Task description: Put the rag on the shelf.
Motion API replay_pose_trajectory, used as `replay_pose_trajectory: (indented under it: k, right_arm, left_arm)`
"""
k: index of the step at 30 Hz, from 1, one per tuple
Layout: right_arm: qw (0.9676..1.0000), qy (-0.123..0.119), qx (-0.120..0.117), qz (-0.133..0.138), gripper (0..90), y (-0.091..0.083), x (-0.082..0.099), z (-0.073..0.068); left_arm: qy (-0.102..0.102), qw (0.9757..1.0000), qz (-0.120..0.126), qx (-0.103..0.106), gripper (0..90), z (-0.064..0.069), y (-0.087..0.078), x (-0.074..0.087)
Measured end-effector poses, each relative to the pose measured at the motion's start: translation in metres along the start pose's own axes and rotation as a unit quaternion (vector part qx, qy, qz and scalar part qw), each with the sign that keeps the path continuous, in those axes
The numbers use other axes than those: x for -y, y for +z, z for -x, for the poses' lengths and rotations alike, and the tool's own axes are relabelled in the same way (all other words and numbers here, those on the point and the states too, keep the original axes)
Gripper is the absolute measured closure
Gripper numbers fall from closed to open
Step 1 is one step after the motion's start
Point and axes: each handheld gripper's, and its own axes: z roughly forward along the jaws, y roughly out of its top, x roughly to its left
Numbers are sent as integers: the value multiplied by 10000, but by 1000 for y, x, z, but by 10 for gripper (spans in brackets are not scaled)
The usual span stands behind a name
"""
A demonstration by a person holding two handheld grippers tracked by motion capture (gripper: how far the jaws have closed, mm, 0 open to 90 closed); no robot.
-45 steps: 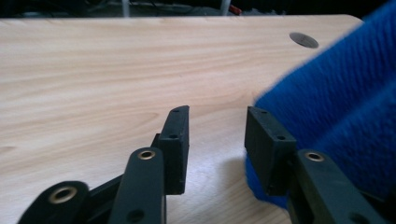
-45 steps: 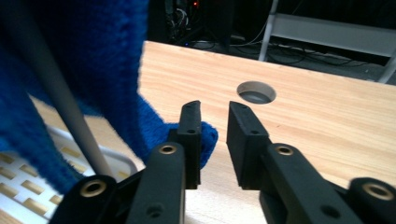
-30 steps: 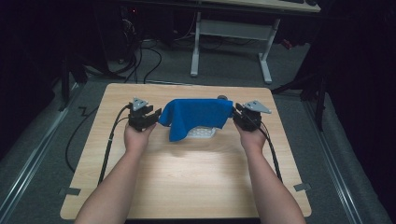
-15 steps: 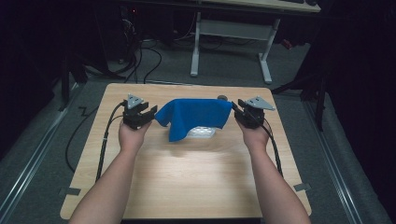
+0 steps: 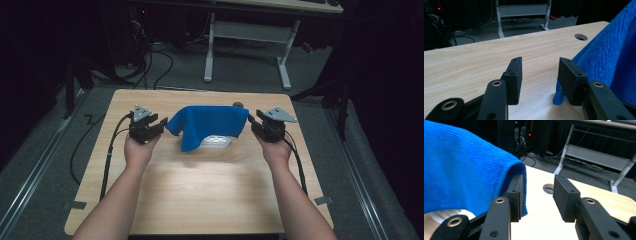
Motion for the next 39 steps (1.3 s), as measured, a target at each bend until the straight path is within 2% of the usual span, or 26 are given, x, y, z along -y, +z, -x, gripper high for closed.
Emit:
replay_pose_trajectory:
  k: [1,3,6,9,10,12,13,16,17,19,21,24,25,27,32,36,38,39]
  right_arm:
    - [10000,3,5,80,607,-3,1,0]
    - [10000,23,-36,70,599,-8,3,0]
    - [9999,-34,-67,-85,577,-13,6,-1]
    - [9999,-97,-85,31,569,-21,12,-4]
    - [9999,-113,-83,-69,557,-23,13,-5]
    - [9996,-242,-109,-96,551,-27,17,-8]
    - [9995,-299,-87,-17,551,-30,20,-10]
    - [9988,-426,-126,-182,520,-36,24,-16]
    - [9984,-509,-140,-179,516,-38,26,-18]
    - [9984,-547,-136,-6,509,-45,31,-24]
    - [9982,-573,-151,30,500,-51,36,-29]
    - [9975,-657,-244,-128,472,-58,42,-35]
    - [9976,-647,-247,-48,470,-61,45,-37]
    - [9978,-586,-293,-52,461,-67,51,-41]
    - [9974,-459,-466,-299,431,-79,68,-52]
    - [9968,-276,-601,-455,417,-89,85,-64]
    - [9961,-117,-717,-509,394,-94,96,-69]
    - [9962,-69,-702,-519,395,-99,103,-71]
  left_arm:
    - [2,10000,-7,-3,542,0,-2,1]
    - [2,10000,-14,-26,539,0,-6,3]
    - [-31,10000,7,-27,529,-1,-14,8]
    - [-34,10000,1,11,521,-1,-20,14]
    - [-21,10000,3,25,519,0,-23,17]
    - [11,10000,-24,77,512,1,-27,22]
    - [14,9999,-28,101,508,2,-29,24]
    - [84,9998,-62,184,500,7,-36,32]
    - [103,9997,-78,212,495,9,-38,34]
    - [112,9994,-89,311,492,14,-42,40]
    - [171,9990,-106,402,492,19,-47,46]
    - [288,9981,-175,522,487,29,-54,57]
    - [330,9977,-212,558,484,33,-57,60]
    - [394,9968,-281,641,476,40,-62,68]
    - [335,9942,-515,879,464,54,-73,90]
    - [436,9920,-708,950,446,65,-81,106]
    - [381,9912,-808,979,437,72,-87,117]
    - [376,9907,-837,1003,437,77,-91,123]
